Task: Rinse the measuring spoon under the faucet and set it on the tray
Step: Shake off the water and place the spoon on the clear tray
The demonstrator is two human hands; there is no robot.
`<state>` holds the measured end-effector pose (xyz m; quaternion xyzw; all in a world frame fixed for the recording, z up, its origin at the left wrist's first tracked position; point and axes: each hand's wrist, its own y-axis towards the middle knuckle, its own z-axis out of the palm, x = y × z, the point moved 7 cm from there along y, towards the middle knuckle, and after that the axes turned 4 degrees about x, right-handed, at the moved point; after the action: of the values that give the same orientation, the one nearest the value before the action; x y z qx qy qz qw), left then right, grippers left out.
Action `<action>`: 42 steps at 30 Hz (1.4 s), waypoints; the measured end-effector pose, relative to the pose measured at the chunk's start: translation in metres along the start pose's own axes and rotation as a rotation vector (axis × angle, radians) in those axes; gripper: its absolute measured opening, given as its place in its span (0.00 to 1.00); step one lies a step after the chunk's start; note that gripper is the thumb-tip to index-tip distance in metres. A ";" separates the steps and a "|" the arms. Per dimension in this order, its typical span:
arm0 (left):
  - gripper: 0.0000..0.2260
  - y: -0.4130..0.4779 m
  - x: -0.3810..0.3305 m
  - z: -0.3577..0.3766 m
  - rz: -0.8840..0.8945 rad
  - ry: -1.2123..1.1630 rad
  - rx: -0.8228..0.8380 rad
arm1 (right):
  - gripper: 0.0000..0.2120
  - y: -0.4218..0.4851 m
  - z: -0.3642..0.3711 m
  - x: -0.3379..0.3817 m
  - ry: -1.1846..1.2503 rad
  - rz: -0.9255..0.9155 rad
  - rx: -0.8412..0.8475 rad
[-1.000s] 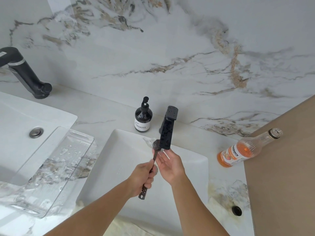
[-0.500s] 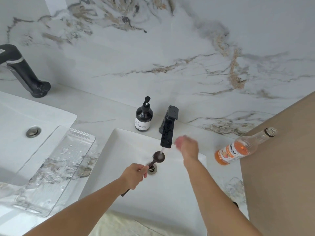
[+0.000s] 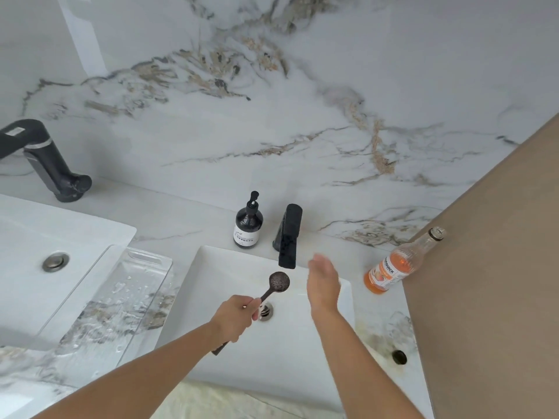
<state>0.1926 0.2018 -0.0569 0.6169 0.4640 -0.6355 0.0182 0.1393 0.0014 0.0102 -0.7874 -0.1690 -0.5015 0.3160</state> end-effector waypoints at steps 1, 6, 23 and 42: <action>0.17 -0.006 -0.006 0.002 0.030 -0.021 0.016 | 0.13 -0.012 0.009 -0.025 0.324 0.249 0.098; 0.20 -0.035 -0.050 0.025 0.231 -0.125 0.168 | 0.26 -0.044 0.030 -0.010 0.992 0.417 0.452; 0.14 -0.057 -0.124 0.049 0.366 -0.738 0.154 | 0.30 -0.092 -0.014 0.205 0.547 -0.284 0.954; 0.12 -0.087 -0.096 0.023 0.444 -0.061 -0.408 | 0.11 -0.081 0.012 0.083 0.458 -0.166 0.732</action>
<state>0.1459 0.1840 0.0651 0.6674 0.4352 -0.5278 0.2942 0.1371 0.0651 0.1076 -0.4759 -0.3241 -0.5939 0.5620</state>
